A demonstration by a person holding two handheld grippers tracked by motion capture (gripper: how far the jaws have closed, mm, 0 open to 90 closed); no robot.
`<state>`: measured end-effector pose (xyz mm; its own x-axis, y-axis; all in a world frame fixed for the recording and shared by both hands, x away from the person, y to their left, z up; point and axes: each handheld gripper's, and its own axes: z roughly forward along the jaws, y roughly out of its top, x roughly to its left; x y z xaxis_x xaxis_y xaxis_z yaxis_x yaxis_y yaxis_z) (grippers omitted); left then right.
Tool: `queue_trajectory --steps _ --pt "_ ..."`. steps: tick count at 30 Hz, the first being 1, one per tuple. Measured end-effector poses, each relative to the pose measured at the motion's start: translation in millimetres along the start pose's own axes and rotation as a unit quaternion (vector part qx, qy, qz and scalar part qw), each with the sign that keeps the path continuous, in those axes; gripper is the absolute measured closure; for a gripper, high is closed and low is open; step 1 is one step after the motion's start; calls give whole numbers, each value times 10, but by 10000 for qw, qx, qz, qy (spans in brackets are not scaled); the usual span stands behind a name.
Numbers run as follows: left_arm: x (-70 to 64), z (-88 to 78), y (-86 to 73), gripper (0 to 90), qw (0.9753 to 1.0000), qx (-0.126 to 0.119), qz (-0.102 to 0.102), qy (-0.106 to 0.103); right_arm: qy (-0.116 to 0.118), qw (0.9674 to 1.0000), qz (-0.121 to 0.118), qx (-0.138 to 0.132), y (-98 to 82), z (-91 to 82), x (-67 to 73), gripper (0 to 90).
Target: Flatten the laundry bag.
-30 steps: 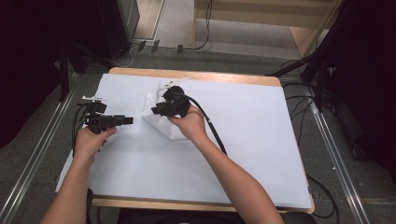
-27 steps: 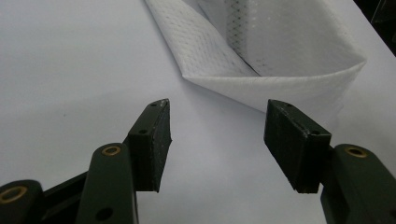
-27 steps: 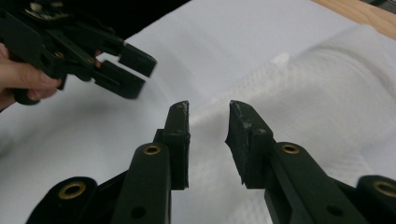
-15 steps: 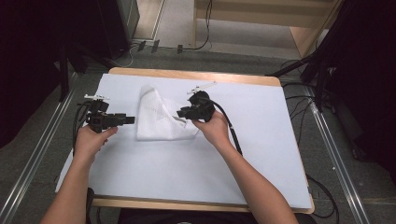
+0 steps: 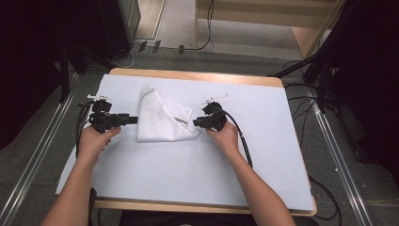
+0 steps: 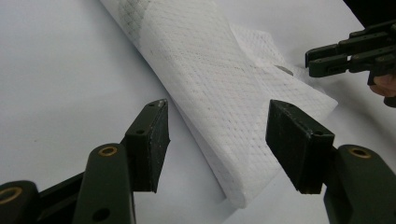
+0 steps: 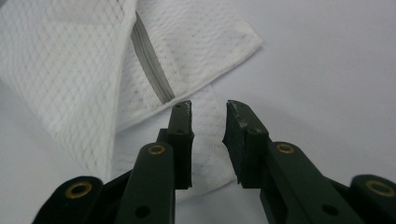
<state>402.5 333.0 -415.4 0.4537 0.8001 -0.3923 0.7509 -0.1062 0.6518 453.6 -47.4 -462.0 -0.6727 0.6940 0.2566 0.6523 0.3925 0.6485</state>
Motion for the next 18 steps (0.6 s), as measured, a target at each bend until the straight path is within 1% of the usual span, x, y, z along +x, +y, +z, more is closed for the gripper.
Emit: queue_trajectory --steps 3,4,6,7,8,9,10,11,12,13,15,16,17,18 --pt "-9 14 6 403 10000 32 1 3 -19 10000 -40 62 -26 30 10 721" --pt "-11 20 5 403 10000 30 9 -2 -35 9999 -92 23 -33 37 22 721" --pt "-12 32 7 403 10000 46 10 13 -17 9999 -109 8 -39 46 42 729" --pt "-12 37 7 403 10000 63 24 21 220 9997 -133 -32 -65 70 59 790" --pt "-17 41 7 403 10000 69 23 29 220 9997 -133 -32 -65 70 59 790" --pt "-23 46 6 403 10000 79 41 43 203 9996 -179 -57 -77 74 70 821" --pt "-24 46 6 403 9999 98 67 54 78 9995 -296 -100 -87 80 94 855" --pt "-25 46 7 403 9999 99 72 50 1 9993 -373 -90 -88 79 106 887" --pt "-26 47 7 403 9999 95 68 48 -3 9990 -430 -76 -87 82 109 900" --pt "-26 48 7 403 9999 92 64 48 35 9993 -376 -70 -83 86 106 900" --pt "-21 48 7 403 10000 79 38 39 48 9992 -389 -64 -81 87 102 900" --pt "-18 52 6 403 10000 76 28 40 43 9992 -384 -50 -77 85 103 900" --pt "-14 54 6 403 9999 100 37 52 -33 9992 -385 -55 -73 80 103 900" --pt "-14 57 5 403 9999 122 36 50 -30 9995 -320 -54 -75 79 98 900"
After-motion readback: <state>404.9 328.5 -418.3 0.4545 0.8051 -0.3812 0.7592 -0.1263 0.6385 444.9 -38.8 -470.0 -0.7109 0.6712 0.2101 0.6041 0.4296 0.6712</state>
